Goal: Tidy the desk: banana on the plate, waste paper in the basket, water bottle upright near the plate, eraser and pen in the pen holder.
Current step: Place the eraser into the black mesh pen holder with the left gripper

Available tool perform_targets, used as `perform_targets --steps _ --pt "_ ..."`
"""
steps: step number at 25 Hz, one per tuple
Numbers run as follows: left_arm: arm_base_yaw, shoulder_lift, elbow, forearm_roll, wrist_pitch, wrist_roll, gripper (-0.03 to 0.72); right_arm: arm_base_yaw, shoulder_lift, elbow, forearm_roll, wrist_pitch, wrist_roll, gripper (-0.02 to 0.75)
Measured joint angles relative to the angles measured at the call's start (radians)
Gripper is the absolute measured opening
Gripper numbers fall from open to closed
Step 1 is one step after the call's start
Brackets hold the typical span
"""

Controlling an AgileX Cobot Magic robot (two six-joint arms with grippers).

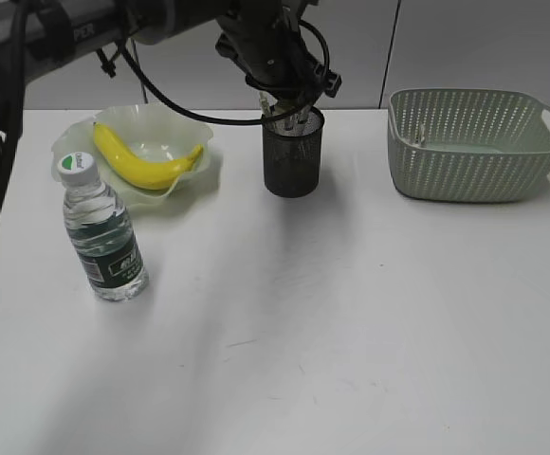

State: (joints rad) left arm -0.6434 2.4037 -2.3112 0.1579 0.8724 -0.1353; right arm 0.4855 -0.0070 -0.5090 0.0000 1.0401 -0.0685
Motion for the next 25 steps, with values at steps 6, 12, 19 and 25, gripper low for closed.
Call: perform_targets --steps 6,12,19,25 --pt "0.003 0.026 0.000 -0.008 0.009 0.000 0.187 0.000 0.000 0.000 0.000 0.000 0.000 0.435" --pt "0.003 0.026 0.000 -0.008 -0.020 0.000 0.410 0.000 0.000 0.000 0.000 0.000 0.000 0.435" --pt "0.000 -0.009 0.000 -0.011 -0.002 0.000 0.453 0.000 0.000 0.000 0.000 0.000 0.000 0.435" --pt "0.000 -0.130 0.000 -0.017 0.160 0.000 0.454 0.000 0.000 0.000 0.000 0.000 0.000 0.435"
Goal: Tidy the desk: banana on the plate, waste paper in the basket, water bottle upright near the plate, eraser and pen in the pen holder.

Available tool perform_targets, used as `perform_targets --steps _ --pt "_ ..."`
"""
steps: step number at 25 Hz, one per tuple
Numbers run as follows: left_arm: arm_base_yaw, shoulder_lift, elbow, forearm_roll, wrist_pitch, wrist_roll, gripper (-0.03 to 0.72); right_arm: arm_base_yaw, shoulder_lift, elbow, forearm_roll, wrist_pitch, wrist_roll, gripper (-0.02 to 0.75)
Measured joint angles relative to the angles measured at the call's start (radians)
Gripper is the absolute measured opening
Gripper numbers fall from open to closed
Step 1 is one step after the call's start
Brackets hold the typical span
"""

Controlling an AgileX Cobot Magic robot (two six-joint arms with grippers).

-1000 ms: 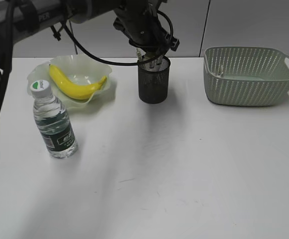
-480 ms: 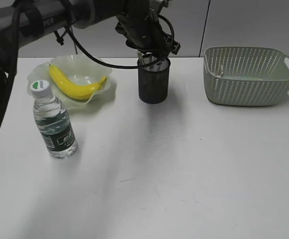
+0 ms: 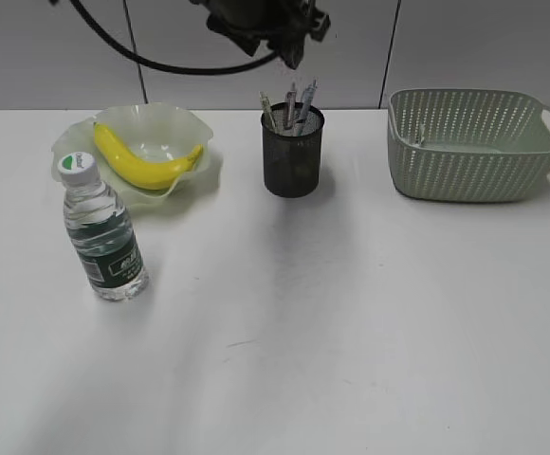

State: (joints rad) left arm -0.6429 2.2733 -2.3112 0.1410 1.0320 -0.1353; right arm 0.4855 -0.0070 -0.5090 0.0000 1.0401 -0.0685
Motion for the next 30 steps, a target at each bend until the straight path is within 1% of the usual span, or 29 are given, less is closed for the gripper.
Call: perform_targets --steps 3,5,9,14,19,23,30 --pt "0.000 -0.071 0.000 -0.019 0.124 0.000 0.454 0.000 0.000 0.000 0.000 0.000 0.000 0.435" --pt "-0.001 -0.114 0.000 -0.029 0.171 0.000 0.454 0.000 0.000 0.000 0.000 0.000 0.000 0.435" --pt "-0.001 -0.205 0.000 -0.033 0.185 -0.013 0.454 0.000 0.000 0.000 0.000 0.000 0.000 0.435" --pt "-0.001 -0.341 0.001 -0.063 0.187 -0.030 0.444 0.000 0.000 0.000 0.000 0.000 0.000 0.435" --pt "-0.001 -0.515 0.067 -0.068 0.187 -0.033 0.439 0.000 0.000 0.000 0.000 0.000 0.000 0.435" --pt "-0.001 -0.688 0.222 -0.057 0.187 -0.035 0.430 0.000 0.000 0.000 0.000 0.000 0.000 0.435" --pt "-0.001 -1.069 0.650 0.018 0.188 -0.035 0.426 0.000 0.000 0.000 0.000 0.000 0.000 0.435"
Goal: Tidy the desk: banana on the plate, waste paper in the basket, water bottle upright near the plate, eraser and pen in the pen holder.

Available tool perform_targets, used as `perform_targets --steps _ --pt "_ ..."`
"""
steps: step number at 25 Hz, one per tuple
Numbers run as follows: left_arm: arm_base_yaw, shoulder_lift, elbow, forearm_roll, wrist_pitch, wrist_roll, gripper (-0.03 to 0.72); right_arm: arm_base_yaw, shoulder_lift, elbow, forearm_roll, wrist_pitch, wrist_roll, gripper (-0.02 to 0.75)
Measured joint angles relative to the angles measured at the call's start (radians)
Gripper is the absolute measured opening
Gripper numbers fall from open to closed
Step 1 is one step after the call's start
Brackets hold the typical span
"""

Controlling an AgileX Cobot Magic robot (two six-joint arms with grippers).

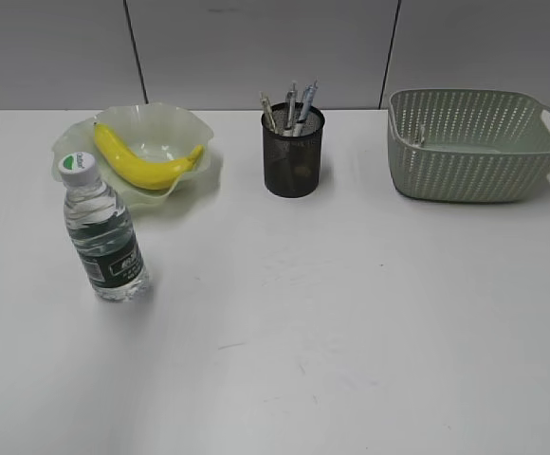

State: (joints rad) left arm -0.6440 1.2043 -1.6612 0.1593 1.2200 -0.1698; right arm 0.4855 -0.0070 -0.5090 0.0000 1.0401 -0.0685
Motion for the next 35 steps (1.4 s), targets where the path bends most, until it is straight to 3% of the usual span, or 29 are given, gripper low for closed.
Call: perform_targets --steps 10,21,35 --pt "0.000 -0.601 0.542 0.001 0.004 0.000 0.426 0.000 0.000 0.000 0.000 0.000 0.000 0.435" --pt "0.000 -1.097 1.018 -0.020 0.008 0.000 0.426 0.000 0.000 0.000 0.000 0.000 0.000 0.435" --pt "0.000 -1.179 1.123 -0.088 -0.159 0.072 0.426 0.000 0.000 0.000 0.000 -0.002 0.000 0.435"
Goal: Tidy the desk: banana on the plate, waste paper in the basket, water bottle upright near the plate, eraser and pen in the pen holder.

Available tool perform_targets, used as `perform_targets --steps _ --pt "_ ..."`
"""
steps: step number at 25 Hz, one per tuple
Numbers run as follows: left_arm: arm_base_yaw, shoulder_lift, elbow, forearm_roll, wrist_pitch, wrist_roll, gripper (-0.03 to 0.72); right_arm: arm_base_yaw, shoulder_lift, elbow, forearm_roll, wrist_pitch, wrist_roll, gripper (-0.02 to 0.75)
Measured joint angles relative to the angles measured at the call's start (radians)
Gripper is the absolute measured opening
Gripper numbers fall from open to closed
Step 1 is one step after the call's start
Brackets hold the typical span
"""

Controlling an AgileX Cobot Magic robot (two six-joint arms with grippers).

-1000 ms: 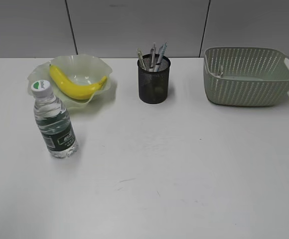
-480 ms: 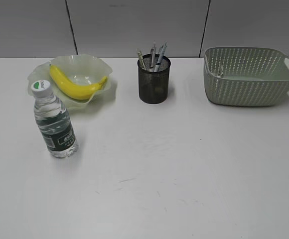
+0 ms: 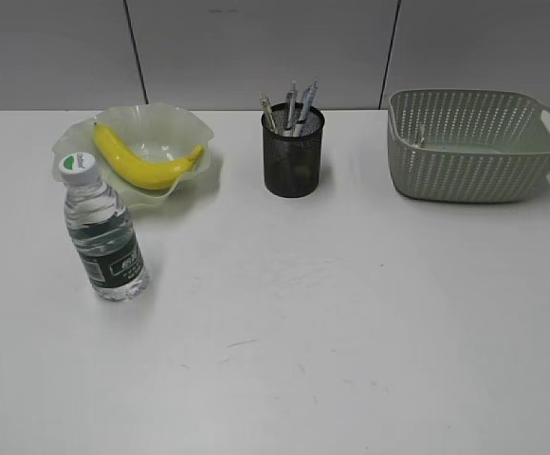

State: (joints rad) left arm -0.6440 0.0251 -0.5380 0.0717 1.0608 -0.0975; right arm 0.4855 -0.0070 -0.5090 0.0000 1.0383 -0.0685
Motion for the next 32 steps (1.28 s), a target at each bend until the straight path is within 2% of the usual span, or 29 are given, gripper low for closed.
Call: perform_targets --steps 12,14,16,18,21,24,27,32 --pt "0.000 0.000 0.000 -0.002 0.000 0.003 0.426 0.000 0.000 0.000 0.000 0.000 0.000 0.435" --pt "0.018 0.000 0.000 -0.003 0.000 0.003 0.426 0.000 0.000 0.000 0.000 0.000 0.000 0.435" --pt "0.083 0.000 0.000 -0.003 0.000 0.003 0.426 -0.013 0.000 0.000 0.000 0.000 0.000 0.435" --pt "0.196 -0.003 0.000 -0.003 -0.001 0.003 0.426 -0.064 0.000 0.000 0.000 0.000 0.000 0.435" --pt "0.384 -0.030 0.000 -0.003 -0.003 0.003 0.414 -0.205 0.000 0.000 0.000 0.000 0.000 0.435" --pt "0.539 -0.031 0.000 -0.003 -0.003 0.003 0.401 -0.341 0.000 0.000 0.000 -0.001 0.000 0.435" --pt "0.597 -0.031 0.000 -0.003 -0.005 0.003 0.390 -0.425 0.000 0.000 0.000 -0.001 0.000 0.435" --pt "0.605 -0.031 0.000 -0.003 -0.005 0.003 0.384 -0.445 0.000 0.000 0.000 -0.001 0.000 0.435"
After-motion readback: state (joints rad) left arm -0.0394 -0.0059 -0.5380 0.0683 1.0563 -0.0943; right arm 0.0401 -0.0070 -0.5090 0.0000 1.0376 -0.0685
